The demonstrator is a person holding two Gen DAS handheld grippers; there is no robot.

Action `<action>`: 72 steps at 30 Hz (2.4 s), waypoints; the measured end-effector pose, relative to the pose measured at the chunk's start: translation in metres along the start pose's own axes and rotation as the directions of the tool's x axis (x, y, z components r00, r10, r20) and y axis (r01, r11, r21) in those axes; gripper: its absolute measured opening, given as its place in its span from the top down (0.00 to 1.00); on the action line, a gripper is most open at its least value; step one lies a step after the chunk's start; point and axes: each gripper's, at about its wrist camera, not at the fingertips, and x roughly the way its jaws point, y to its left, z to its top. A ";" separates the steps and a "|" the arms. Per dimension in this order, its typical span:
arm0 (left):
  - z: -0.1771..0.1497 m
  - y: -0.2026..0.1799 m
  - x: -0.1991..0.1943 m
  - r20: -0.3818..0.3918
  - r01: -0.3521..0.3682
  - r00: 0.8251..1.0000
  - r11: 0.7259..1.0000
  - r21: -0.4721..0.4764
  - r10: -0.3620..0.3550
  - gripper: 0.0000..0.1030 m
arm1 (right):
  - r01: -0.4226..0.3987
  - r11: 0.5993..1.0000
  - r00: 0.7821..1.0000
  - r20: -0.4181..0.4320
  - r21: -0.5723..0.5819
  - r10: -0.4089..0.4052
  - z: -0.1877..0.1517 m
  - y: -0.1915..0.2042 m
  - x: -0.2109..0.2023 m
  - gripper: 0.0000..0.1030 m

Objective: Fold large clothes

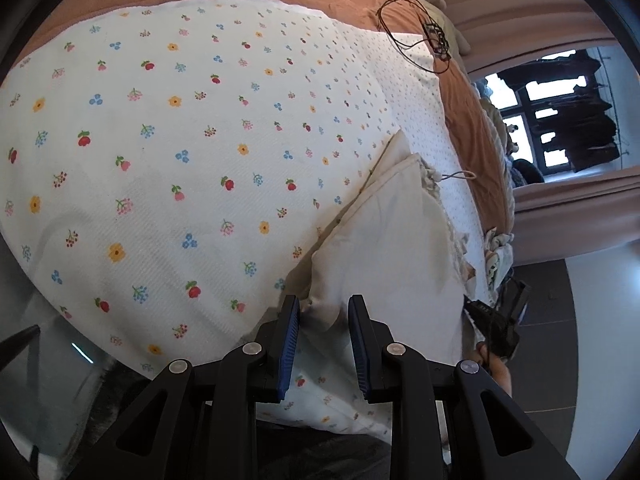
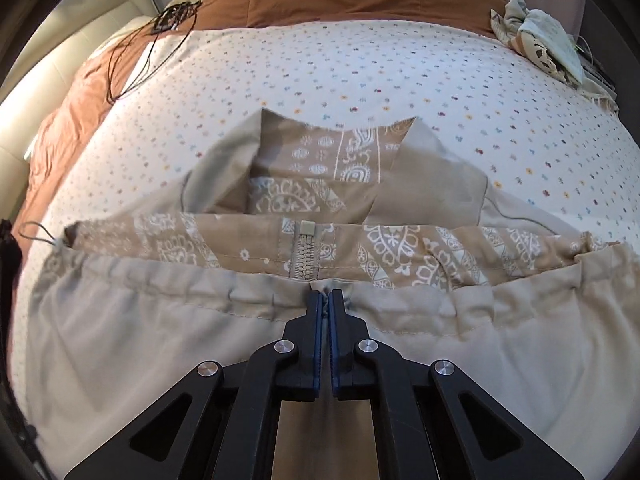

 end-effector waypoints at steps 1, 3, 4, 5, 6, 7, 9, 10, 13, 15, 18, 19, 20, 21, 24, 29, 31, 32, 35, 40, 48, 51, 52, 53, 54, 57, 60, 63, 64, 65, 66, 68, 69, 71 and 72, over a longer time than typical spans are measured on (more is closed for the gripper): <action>-0.001 0.000 -0.003 -0.002 0.012 1.000 1.000 -0.002 -0.012 0.66 | 0.006 1.000 1.000 0.000 -0.004 -0.006 0.000 0.001 0.000 0.97; -0.004 0.001 -0.008 -0.007 0.056 0.998 0.998 -0.023 -0.056 0.44 | 0.003 1.000 1.000 -0.011 0.006 -0.003 0.002 0.001 -0.001 0.97; -0.006 0.003 -0.010 -0.015 0.083 0.996 0.996 -0.041 -0.084 0.29 | -0.003 1.000 1.000 -0.019 0.017 0.004 0.004 0.000 -0.001 0.97; -0.008 0.004 -0.011 -0.022 0.097 0.995 0.994 -0.055 -0.098 0.25 | -0.010 1.000 1.000 -0.025 0.027 0.010 0.005 -0.002 -0.002 0.97; -0.010 0.004 -0.013 -0.026 0.103 0.994 0.993 -0.059 -0.105 0.25 | -0.010 0.999 1.000 -0.026 0.031 0.011 0.006 -0.003 -0.004 0.97; -0.011 0.003 -0.013 -0.032 0.107 0.994 0.993 -0.059 -0.109 0.25 | 0.000 1.000 1.000 -0.026 0.028 0.001 0.006 -0.003 -0.005 0.96; -0.013 0.000 -0.011 -0.040 0.121 0.992 0.991 -0.063 -0.124 0.25 | 0.019 1.000 0.999 -0.026 0.013 -0.019 0.006 -0.001 -0.011 0.89; -0.013 -0.001 -0.010 -0.039 0.134 0.990 0.989 -0.067 -0.137 0.25 | 0.021 1.000 0.999 -0.025 0.014 -0.021 0.004 -0.001 -0.014 0.88; -0.013 -0.007 -0.001 -0.047 0.134 0.989 0.989 -0.064 -0.137 0.25 | -0.008 0.999 1.000 -0.008 0.042 0.008 -0.002 -0.002 -0.033 0.79; -0.012 -0.008 0.007 -0.062 0.118 0.990 0.990 -0.071 -0.123 0.28 | -0.025 0.999 1.000 0.017 0.046 0.024 -0.008 -0.002 -0.048 0.69; -0.009 -0.008 0.017 -0.075 0.093 0.992 0.991 -0.092 -0.100 0.33 | -0.059 0.997 0.997 0.053 0.041 0.057 -0.022 -0.002 -0.077 0.69; -0.009 -0.008 0.020 -0.079 0.087 0.992 0.992 -0.092 -0.094 0.33 | -0.068 0.997 0.996 0.062 0.042 0.065 -0.026 -0.002 -0.084 0.69; -0.009 -0.010 0.023 -0.087 0.076 0.993 0.993 -0.093 -0.085 0.33 | -0.077 0.996 0.995 0.073 0.044 0.073 -0.033 -0.003 -0.094 0.69; -0.010 -0.010 0.027 -0.098 0.066 0.992 0.993 -0.096 -0.076 0.34 | -0.088 0.995 0.993 0.081 0.045 0.084 -0.039 -0.004 -0.102 0.69; -0.010 -0.013 0.037 -0.111 0.061 0.991 0.993 -0.102 -0.073 0.38 | -0.118 0.991 0.989 0.092 0.059 0.112 -0.058 -0.008 -0.121 0.69; 0.000 -0.022 0.051 -0.109 0.044 0.993 0.997 -0.067 -0.052 0.43 | -0.173 0.981 0.982 0.088 0.084 0.166 -0.094 -0.011 -0.141 0.69; 0.000 -0.025 0.053 -0.100 0.023 0.995 0.998 -0.053 -0.028 0.52 | -0.190 0.978 0.980 0.077 0.089 0.183 -0.109 -0.011 -0.145 0.69; -0.001 -0.024 0.053 -0.096 0.006 0.995 0.999 -0.047 -0.011 0.62 | -0.199 0.976 0.979 0.072 0.089 0.193 -0.117 -0.011 -0.147 0.69; -0.003 -0.023 0.051 -0.092 0.013 0.996 0.999 -0.039 -0.016 0.81 | -0.214 0.972 0.976 0.056 0.095 0.209 -0.143 -0.008 -0.150 0.69; -0.001 -0.040 0.034 -0.061 0.077 0.995 0.997 -0.003 -0.077 0.89 | -0.215 0.973 0.977 0.005 0.084 0.215 -0.188 0.000 -0.152 0.69; 0.001 -0.097 0.016 -0.045 0.178 0.984 0.981 0.074 -0.175 0.91 | -0.226 0.973 0.974 -0.019 0.045 0.227 -0.220 0.015 -0.143 0.69; 0.000 -0.119 0.013 -0.059 0.220 0.975 0.971 0.093 -0.215 0.91 | -0.207 0.976 0.976 -0.053 0.071 0.211 -0.223 0.017 -0.121 0.69; -0.001 -0.126 0.012 -0.062 0.232 0.972 0.968 0.101 -0.226 0.91 | -0.206 0.975 0.976 -0.058 0.079 0.211 -0.223 0.016 -0.115 0.69; -0.002 -0.133 0.011 -0.064 0.242 0.970 0.964 0.110 -0.236 0.91 | -0.208 0.974 0.975 -0.057 0.085 0.213 -0.223 0.015 -0.111 0.69; -0.002 -0.141 0.010 -0.067 0.256 0.966 0.959 0.120 -0.249 0.91 | -0.215 0.972 0.974 -0.052 0.096 0.220 -0.221 0.013 -0.109 0.69; -0.003 -0.165 0.009 -0.086 0.310 0.950 0.940 0.144 -0.300 0.91 | -0.249 0.957 0.965 -0.046 0.148 0.258 -0.214 0.004 -0.103 0.69; -0.006 -0.191 0.010 -0.117 0.368 0.929 0.913 0.174 -0.352 0.92 | -0.299 0.926 0.950 -0.025 0.229 0.312 -0.209 -0.011 -0.096 0.74; -0.009 -0.216 0.013 -0.152 0.414 0.908 0.888 0.198 -0.390 0.92 | -0.332 0.899 0.937 -0.014 0.287 0.350 -0.204 -0.023 -0.089 0.79; -0.010 -0.224 0.015 -0.162 0.427 0.902 0.882 0.201 -0.400 0.92 | -0.339 0.894 0.934 -0.014 0.294 0.358 -0.200 -0.025 -0.087 0.79; -0.010 -0.231 0.017 -0.170 0.439 0.896 0.875 0.204 -0.410 0.92 | -0.342 0.892 0.932 -0.014 0.297 0.362 -0.197 -0.027 -0.086 0.79; -0.010 -0.238 0.018 -0.176 0.448 0.892 0.869 0.210 -0.417 0.92 | -0.344 0.889 0.931 -0.014 0.302 0.364 -0.194 -0.027 -0.084 0.79; -0.012 -0.251 0.022 -0.189 0.470 0.880 0.855 0.218 -0.435 0.92 | -0.351 0.880 0.927 -0.016 0.319 0.375 -0.192 -0.030 -0.084 0.79; -0.014 -0.257 0.024 -0.198 0.482 0.873 0.847 0.222 -0.445 0.92 | -0.356 0.876 0.924 -0.016 0.326 0.382 -0.192 -0.031 -0.085 0.79; -0.020 -0.269 0.027 -0.222 0.502 0.861 0.832 0.236 -0.457 0.92 | -0.374 0.866 0.918 -0.004 0.331 0.398 -0.191 -0.033 -0.091 0.79; -0.022 -0.276 0.030 -0.234 0.511 0.856 0.825 0.243 -0.461 0.92 | -0.380 0.864 0.916 0.005 0.330 0.401 -0.193 -0.035 -0.095 0.79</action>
